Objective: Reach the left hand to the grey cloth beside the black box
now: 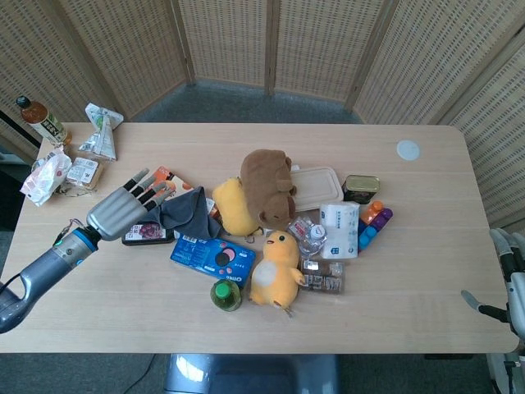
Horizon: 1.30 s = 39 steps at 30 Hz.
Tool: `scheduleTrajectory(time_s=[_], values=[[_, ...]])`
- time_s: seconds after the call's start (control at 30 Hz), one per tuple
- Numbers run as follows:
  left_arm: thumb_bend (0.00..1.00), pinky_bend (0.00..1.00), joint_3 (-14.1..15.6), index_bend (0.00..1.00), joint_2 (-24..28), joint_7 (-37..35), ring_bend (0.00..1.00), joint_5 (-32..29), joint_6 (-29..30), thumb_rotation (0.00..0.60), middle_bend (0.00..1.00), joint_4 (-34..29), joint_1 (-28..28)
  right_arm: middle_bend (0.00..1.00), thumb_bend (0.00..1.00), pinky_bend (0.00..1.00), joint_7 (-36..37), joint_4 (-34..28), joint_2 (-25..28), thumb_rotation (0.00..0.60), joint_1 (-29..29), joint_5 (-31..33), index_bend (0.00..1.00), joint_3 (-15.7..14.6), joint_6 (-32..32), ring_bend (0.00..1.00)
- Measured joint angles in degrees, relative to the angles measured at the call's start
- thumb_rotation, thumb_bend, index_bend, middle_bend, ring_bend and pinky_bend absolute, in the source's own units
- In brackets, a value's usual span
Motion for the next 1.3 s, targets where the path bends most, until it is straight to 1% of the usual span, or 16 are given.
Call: scheduleTrajectory(time_s=[0.1,0.27,0.47,0.7,1.0,1.13,1.3], values=[[0.12,0.00,0.67,0.00,-2.40,1.14,0.00,-1.07,-1.52,0.600,0.00,1.35,-0.37,0.00,0.00,0.00,0.08,0.02,0.02,0.600,-0.03,0.10,0.00,0.07,0.07,0.00],[0.12,0.00,0.64,0.00,-5.82,5.45,0.00,-4.95,-4.34,0.600,0.00,2.32,-0.84,0.00,0.00,0.00,0.30,0.20,0.01,0.600,0.04,0.52,0.00,0.19,-0.19,0.00],[0.12,0.00,-0.97,0.00,-9.73,9.65,0.00,-12.50,-7.78,0.600,0.00,3.37,-1.44,0.00,0.00,0.00,0.85,0.40,0.10,0.600,0.06,0.93,0.00,0.40,-0.31,0.00],[0.12,0.00,-3.71,0.00,-15.60,15.23,0.00,-23.89,-10.28,0.600,0.00,4.21,-2.32,0.00,0.00,0.00,1.83,0.67,0.37,0.600,0.06,1.60,0.00,0.71,-0.47,0.00],[0.12,0.00,-6.46,0.00,-20.54,21.32,0.00,-37.51,-9.90,0.600,0.00,4.35,-3.72,0.00,0.00,0.00,2.62,0.77,0.77,0.600,-0.04,1.68,0.00,0.77,-0.55,0.00],[0.12,0.00,-7.14,0.00,-22.13,23.97,0.00,-41.92,-8.64,0.600,0.00,3.97,-4.73,0.00,0.00,0.00,2.48,0.83,0.70,0.600,0.02,1.64,0.00,0.69,-0.76,0.00],[0.12,0.00,-8.09,0.00,-24.20,24.43,0.00,-45.82,-6.59,0.600,0.00,3.11,-6.03,0.00,0.00,0.00,2.32,0.94,0.60,0.600,0.01,1.76,0.00,0.64,-0.85,0.00]])
